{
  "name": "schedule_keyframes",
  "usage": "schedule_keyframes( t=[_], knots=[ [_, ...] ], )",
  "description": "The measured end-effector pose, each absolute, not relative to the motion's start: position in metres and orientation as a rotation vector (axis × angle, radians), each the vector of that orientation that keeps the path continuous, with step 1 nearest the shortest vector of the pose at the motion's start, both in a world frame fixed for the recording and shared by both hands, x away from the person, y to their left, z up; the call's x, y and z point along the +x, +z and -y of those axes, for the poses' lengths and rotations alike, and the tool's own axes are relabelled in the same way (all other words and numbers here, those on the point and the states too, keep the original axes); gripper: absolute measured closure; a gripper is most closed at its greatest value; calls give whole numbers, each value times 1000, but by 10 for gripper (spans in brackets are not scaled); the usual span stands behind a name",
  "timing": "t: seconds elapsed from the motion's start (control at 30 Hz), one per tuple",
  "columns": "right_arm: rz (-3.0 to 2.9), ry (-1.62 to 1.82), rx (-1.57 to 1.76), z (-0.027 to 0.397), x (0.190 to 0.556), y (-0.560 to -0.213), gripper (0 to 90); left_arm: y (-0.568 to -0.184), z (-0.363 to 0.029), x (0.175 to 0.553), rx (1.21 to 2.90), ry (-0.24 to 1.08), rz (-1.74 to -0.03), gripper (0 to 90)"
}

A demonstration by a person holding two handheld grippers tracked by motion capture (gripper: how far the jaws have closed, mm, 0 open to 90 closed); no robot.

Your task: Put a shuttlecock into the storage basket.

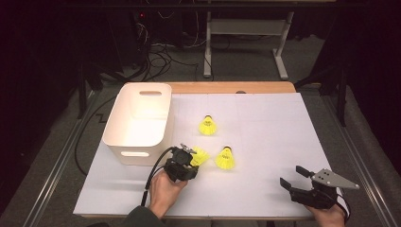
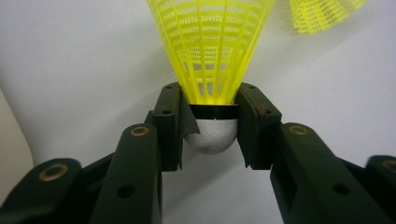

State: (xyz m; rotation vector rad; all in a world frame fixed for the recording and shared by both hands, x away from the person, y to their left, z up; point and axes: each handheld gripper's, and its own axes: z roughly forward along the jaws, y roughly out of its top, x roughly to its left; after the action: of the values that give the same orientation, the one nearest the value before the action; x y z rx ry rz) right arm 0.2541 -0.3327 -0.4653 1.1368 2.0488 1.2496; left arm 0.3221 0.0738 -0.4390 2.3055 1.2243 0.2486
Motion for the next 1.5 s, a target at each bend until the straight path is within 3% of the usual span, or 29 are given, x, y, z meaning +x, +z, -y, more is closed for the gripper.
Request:
schedule_keyframes(
  t=[1.03, 1.5],
  knots=[
    [-2049, 1255, 1136, 333, 254, -465, 234, -400, -68, 344, 2303, 308, -1260, 648],
    [-2050, 1256, 1134, 333, 254, -465, 233, -389, -66, 355, 2310, 263, -1270, 648]
  ],
)
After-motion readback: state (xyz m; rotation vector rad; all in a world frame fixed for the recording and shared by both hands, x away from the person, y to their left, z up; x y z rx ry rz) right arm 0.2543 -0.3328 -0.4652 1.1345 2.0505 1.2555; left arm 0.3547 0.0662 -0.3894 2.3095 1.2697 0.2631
